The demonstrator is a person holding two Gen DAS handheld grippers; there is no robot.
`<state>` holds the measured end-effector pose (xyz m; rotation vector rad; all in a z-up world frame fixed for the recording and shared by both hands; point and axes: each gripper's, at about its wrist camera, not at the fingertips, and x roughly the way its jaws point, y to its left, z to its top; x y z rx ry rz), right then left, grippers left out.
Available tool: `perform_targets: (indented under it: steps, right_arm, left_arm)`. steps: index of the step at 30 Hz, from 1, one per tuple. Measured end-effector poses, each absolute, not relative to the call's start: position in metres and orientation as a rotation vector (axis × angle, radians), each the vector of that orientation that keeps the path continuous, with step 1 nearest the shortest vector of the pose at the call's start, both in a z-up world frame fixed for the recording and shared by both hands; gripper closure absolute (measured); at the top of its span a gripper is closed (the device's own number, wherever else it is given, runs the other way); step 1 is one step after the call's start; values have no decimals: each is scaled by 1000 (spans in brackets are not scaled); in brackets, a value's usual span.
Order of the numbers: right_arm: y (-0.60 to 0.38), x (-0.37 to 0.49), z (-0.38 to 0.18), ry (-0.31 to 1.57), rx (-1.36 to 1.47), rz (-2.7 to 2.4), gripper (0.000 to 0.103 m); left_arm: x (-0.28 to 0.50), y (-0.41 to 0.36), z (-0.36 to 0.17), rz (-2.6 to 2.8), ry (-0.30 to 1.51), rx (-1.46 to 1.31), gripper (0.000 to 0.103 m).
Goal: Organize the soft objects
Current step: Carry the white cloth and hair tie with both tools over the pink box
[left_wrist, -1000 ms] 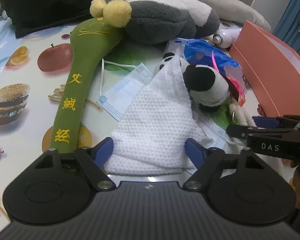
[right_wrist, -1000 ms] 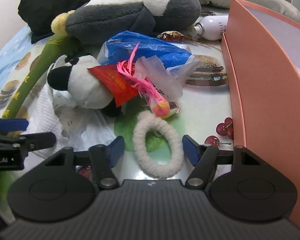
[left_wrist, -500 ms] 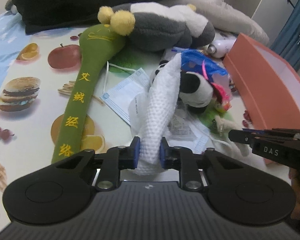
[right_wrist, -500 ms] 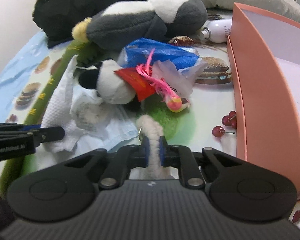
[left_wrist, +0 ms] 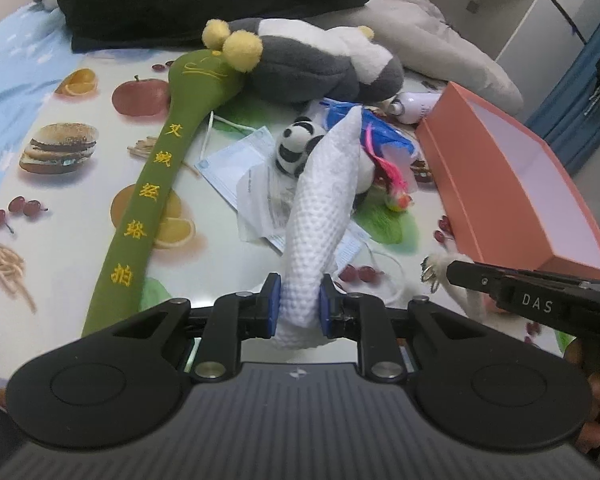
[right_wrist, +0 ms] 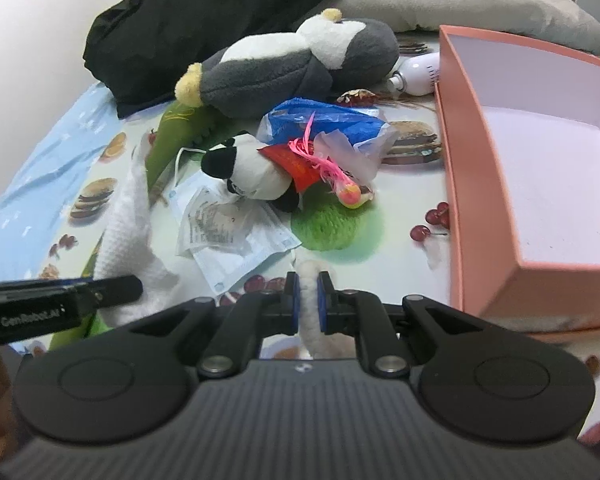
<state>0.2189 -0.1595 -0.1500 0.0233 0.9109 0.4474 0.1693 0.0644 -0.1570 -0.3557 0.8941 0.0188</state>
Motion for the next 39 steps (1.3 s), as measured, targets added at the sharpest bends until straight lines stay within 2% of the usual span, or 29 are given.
perform_targets:
  steps: [16,29,39]
  right_arm:
    - [-193,168,-79,776,92,424,91]
    - [-250,140,-32,680,136,330,91]
    - [-298,150,-19,649,175,231,91]
  left_arm:
    - [136,16,-80,-113,813,-306,80]
    - [138,-43,-48,-259,788,-288,79]
    - [179,-95,-37,-366,793,-241,79]
